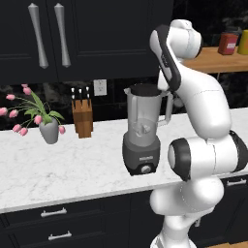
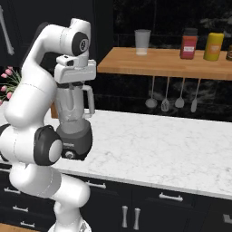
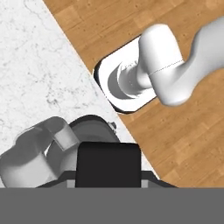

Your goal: Close the lid blender by securely placing the lid on top.

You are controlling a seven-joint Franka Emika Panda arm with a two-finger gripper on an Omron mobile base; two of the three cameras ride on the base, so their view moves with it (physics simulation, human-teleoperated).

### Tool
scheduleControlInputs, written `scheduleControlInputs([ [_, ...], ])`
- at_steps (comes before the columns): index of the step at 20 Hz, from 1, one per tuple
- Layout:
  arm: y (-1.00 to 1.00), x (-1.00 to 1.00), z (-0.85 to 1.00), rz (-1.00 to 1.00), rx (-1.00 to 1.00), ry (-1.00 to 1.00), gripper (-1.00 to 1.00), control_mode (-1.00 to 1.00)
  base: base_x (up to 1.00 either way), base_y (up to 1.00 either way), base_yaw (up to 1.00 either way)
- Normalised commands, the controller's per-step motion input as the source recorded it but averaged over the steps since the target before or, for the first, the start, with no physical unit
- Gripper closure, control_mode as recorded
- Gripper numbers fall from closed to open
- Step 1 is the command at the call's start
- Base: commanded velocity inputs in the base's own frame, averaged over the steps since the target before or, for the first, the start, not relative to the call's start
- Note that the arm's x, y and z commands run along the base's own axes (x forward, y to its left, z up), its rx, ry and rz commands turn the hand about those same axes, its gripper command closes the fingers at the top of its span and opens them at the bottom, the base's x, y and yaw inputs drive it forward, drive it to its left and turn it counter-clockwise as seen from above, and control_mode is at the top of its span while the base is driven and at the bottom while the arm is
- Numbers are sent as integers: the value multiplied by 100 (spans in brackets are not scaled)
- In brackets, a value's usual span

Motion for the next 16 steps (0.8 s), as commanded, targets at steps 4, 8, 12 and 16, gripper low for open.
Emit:
scheduleControlInputs([
  [4,1,-31,0,-12,0,-1,-100,-100,0,0,0],
  [8,11,-34,0,-16,-1,-9,-100,-100,0,0,0],
  [12,6,-33,0,-16,-1,-16,-100,-100,0,0,0],
  [16,3,-23,0,-16,-1,-15,-100,-100,0,0,0],
])
